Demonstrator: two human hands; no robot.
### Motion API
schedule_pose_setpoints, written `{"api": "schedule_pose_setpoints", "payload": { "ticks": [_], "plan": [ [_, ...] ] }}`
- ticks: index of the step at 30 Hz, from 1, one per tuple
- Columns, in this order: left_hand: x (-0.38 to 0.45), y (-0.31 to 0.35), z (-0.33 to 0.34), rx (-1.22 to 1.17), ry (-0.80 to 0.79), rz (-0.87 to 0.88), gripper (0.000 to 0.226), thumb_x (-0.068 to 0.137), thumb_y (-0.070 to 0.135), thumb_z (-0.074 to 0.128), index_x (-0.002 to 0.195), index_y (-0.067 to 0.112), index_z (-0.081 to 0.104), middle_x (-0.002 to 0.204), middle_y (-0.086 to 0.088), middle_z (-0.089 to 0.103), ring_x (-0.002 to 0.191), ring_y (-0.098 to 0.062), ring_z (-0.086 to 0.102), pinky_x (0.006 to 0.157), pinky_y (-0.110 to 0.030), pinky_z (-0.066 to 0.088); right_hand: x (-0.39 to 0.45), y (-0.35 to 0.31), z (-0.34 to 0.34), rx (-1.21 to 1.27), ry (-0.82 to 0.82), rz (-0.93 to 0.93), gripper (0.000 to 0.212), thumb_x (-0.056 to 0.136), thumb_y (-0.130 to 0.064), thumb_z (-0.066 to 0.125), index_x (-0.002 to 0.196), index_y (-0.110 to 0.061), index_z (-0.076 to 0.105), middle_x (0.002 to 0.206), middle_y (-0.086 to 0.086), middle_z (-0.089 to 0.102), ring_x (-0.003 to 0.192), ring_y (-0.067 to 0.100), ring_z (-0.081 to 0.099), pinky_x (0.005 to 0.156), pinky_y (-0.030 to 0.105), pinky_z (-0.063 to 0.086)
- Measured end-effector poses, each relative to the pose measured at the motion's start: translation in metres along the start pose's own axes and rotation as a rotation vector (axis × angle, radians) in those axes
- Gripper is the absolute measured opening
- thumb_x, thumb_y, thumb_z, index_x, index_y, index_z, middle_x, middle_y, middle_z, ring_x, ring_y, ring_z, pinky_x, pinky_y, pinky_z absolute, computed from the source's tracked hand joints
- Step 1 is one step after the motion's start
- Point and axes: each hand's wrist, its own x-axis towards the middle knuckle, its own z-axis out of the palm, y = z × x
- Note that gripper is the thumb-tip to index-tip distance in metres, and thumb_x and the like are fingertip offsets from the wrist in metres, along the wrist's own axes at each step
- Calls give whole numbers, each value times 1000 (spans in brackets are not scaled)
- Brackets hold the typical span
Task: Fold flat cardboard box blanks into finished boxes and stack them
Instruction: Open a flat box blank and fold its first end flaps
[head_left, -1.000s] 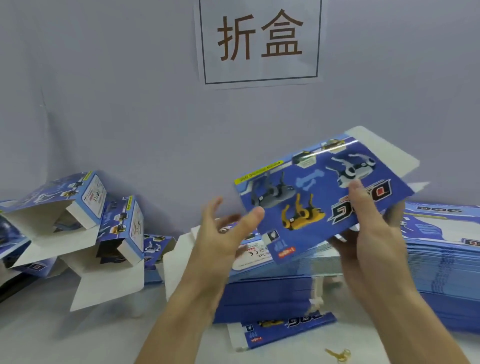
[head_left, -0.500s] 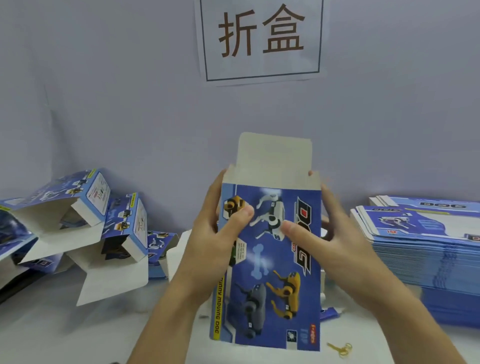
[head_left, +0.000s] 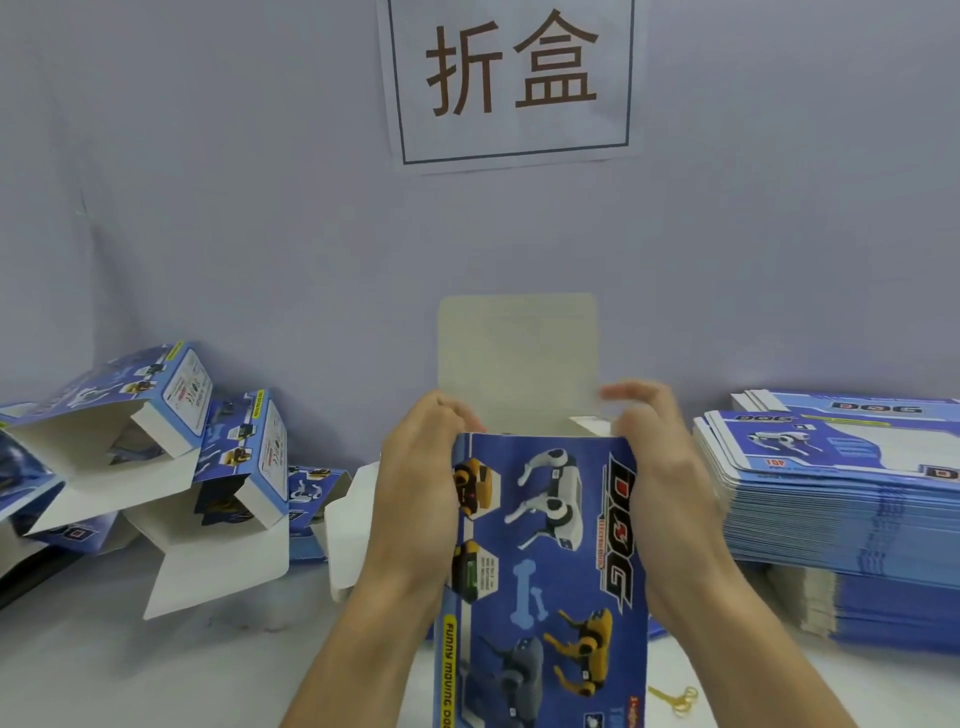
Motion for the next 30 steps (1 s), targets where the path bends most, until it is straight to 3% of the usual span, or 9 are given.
{"api": "schedule_pose_setpoints", "payload": {
  "ticks": [2, 5, 7, 9, 13, 19, 21, 24, 30],
  "plan": [
    [0, 0, 0, -77, -25, -20, 26, 85, 28, 47, 104, 40, 61, 80, -3, 54, 66, -24, 55, 60, -37, 48, 1, -2, -1, 32, -17, 34, 43, 79, -39, 43, 117, -59, 49, 60, 5, 45, 53, 22, 54, 46, 31, 46],
    [-4, 0, 2, -110, -88, -21, 47, 94, 28, 47, 132, 57, 49, 96, 17, 65, 80, -21, 63, 62, -34, 56, 0, -7, -3, 51, -50, 25, 38, 95, -29, 39, 119, -55, 54, 58, 3, 53, 47, 18, 55, 45, 30, 47],
    [-5, 0, 5, -182, -100, 11, 38, 86, 33, 50, 121, 44, 60, 102, 8, 71, 82, -22, 70, 63, -35, 59, -4, -9, -4, 165, -73, 25, 23, 100, -30, 43, 119, -32, 56, 81, 12, 68, 55, 25, 63, 49, 33, 50],
    [-5, 1, 5, -295, -63, 33, 33, 78, 50, 57, 103, 28, 63, 102, 0, 71, 80, -24, 69, 59, -38, 56, -7, -8, -4, 288, -41, 35, 44, 93, -57, 53, 111, -17, 56, 100, 15, 68, 64, 30, 67, 54, 34, 53],
    [-2, 0, -1, -183, -8, 75, 36, 72, 59, 60, 82, 25, 58, 113, 0, 65, 91, -39, 66, 70, -56, 53, -8, -8, -4, 265, -209, -112, 46, 77, -60, 70, 89, -19, 53, 77, 10, 59, 62, 28, 65, 51, 28, 52],
    [-4, 5, -13, -30, -190, 199, 31, 84, 46, 61, 112, 32, 63, 111, 5, 67, 95, -49, 66, 72, -75, 52, -1, -4, -19, 160, -206, -248, 42, 75, -37, 72, 116, -29, 64, 118, -1, 68, 88, 37, 74, 62, 40, 61],
    [-3, 8, -17, 44, -209, 228, 32, 86, 47, 61, 115, 34, 65, 124, 10, 66, 95, -48, 65, 72, -67, 56, 0, -4, -24, 141, -192, -262, 45, 75, -36, 74, 118, -30, 65, 121, -1, 69, 90, 36, 75, 62, 39, 62],
    [0, 13, -25, 234, -262, 310, 31, 84, 48, 60, 112, 37, 69, 118, 10, 69, 83, -9, 70, 64, -23, 58, 0, 0, -28, 81, -159, -245, 43, 74, -39, 75, 116, -33, 68, 122, -4, 70, 89, 32, 76, 61, 37, 62],
    [1, 15, -30, 375, -331, 231, 43, 78, 65, 57, 118, 50, 60, 123, 18, 62, 112, -15, 64, 81, -34, 58, -1, 3, -23, 65, -162, -165, 39, 74, -48, 72, 109, -33, 71, 109, 8, 74, 85, 34, 75, 61, 39, 61]
  ]
}}
